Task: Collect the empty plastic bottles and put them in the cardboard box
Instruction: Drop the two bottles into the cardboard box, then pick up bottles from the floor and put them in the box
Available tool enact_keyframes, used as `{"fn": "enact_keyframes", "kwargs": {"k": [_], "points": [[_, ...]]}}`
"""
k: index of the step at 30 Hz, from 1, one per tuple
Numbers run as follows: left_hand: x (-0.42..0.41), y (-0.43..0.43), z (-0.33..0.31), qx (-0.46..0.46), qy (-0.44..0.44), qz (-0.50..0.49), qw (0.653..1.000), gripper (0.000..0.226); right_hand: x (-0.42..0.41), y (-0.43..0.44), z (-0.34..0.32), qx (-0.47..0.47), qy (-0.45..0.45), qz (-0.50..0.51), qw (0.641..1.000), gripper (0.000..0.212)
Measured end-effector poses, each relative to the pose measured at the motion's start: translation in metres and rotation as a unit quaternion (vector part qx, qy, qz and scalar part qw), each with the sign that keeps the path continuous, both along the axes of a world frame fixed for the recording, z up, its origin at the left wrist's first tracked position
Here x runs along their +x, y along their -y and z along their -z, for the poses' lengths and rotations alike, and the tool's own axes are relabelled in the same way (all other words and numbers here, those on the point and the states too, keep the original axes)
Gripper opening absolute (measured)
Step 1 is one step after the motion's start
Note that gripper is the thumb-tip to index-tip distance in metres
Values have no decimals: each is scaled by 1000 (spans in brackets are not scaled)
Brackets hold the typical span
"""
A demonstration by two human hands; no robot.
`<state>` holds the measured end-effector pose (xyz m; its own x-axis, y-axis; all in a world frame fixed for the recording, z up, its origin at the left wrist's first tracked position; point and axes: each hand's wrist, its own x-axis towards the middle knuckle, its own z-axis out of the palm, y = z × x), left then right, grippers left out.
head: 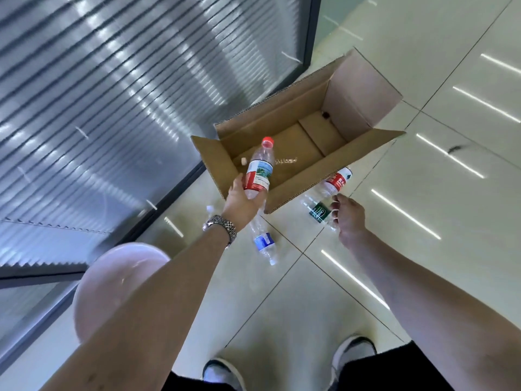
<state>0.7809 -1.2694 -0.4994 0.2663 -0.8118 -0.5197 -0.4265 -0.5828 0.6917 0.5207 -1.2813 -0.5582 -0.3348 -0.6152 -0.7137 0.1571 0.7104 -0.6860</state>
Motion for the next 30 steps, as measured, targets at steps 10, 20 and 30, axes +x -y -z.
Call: {"fn": "enact_keyframes", "kwargs": {"k": [10, 20, 30], "points": [[-1, 28, 63, -173, 70, 9, 982, 39, -36, 16, 109, -62, -167, -17, 984, 33], [-10, -74, 110, -295, 96, 126, 942, 21, -31, -40, 166, 2, -345, -224, 911, 60], [-40, -85, 224, 95, 224, 146, 959, 117, -35, -45, 203, 41, -388, -247, 887, 61]]}}
